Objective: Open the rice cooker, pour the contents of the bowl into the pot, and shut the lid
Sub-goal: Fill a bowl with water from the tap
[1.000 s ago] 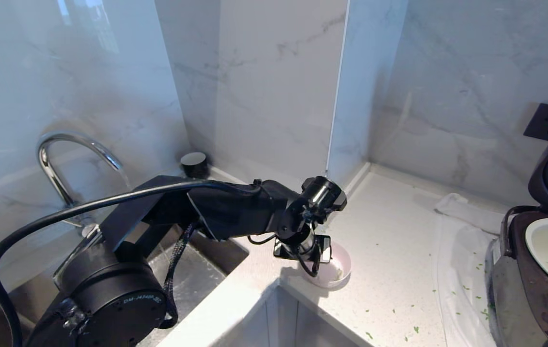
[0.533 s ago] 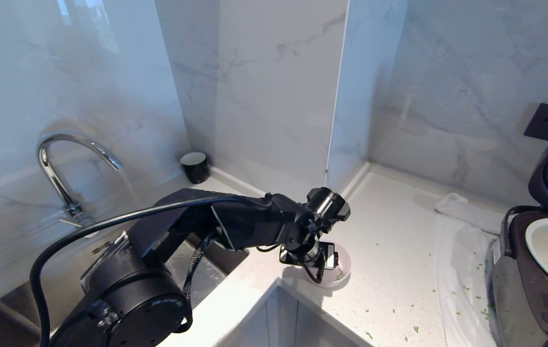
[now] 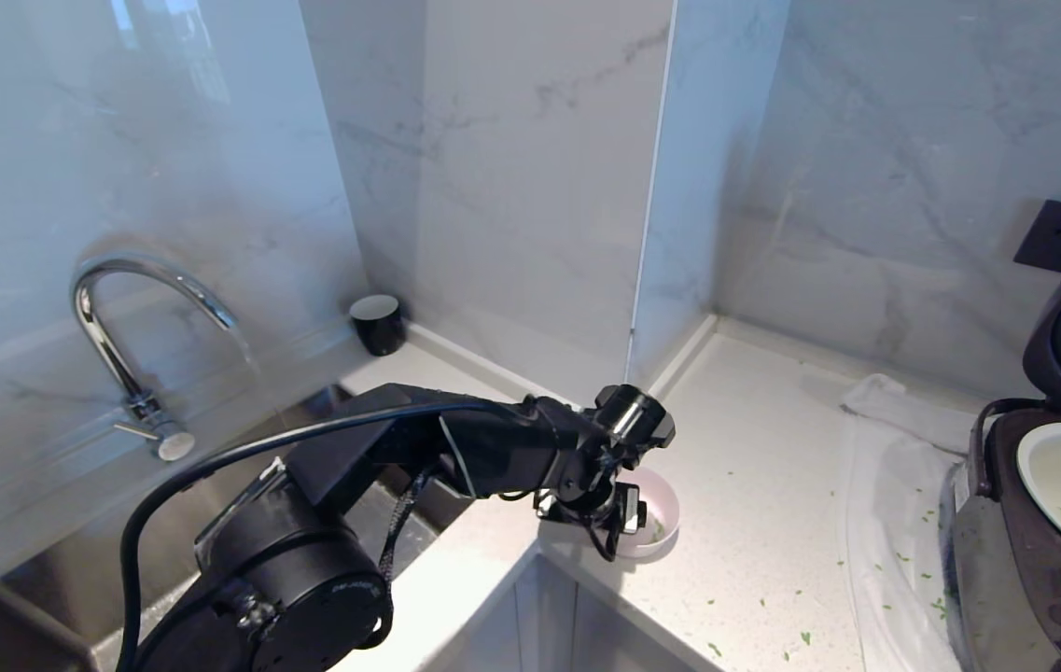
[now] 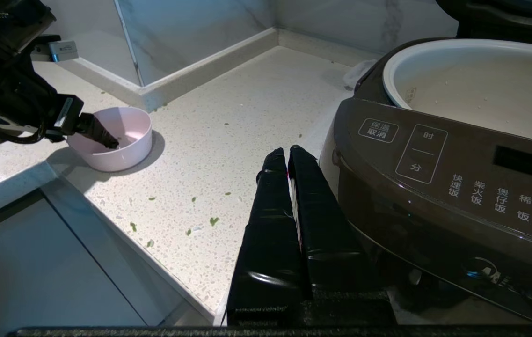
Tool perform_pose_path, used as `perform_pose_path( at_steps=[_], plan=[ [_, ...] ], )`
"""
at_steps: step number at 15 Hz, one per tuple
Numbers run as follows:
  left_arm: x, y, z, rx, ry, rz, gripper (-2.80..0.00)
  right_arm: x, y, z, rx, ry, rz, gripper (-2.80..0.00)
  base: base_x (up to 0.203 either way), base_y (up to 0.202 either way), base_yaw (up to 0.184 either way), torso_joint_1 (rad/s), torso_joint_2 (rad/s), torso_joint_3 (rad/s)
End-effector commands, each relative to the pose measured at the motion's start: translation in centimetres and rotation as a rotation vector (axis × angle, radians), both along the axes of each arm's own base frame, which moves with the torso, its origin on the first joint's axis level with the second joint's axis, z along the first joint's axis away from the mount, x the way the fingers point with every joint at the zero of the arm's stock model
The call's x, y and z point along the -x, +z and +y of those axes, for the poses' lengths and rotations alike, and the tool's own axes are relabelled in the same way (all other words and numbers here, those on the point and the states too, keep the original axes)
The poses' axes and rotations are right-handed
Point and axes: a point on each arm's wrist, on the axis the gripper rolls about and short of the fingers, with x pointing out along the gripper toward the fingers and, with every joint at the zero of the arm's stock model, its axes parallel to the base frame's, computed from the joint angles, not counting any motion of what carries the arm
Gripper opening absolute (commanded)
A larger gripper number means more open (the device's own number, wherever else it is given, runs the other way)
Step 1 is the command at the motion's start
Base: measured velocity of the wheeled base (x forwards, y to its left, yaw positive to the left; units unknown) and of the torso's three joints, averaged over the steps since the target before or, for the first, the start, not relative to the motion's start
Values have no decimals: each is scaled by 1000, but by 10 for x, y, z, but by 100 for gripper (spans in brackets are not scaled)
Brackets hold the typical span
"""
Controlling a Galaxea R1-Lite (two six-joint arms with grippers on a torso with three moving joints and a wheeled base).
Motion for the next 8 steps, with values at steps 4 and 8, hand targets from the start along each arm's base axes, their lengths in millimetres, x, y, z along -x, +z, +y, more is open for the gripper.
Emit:
perform_pose_path(
  at_steps=[4,8],
  plan=[
    [0,-10,-1,-18,6,8,-280,0,0,0,0,1,0,-280,0,0,0,0,0,0],
    [0,-10,-1,-25,13,-1,-280,0,0,0,0,1,1,-280,0,0,0,0,0,0]
  ],
)
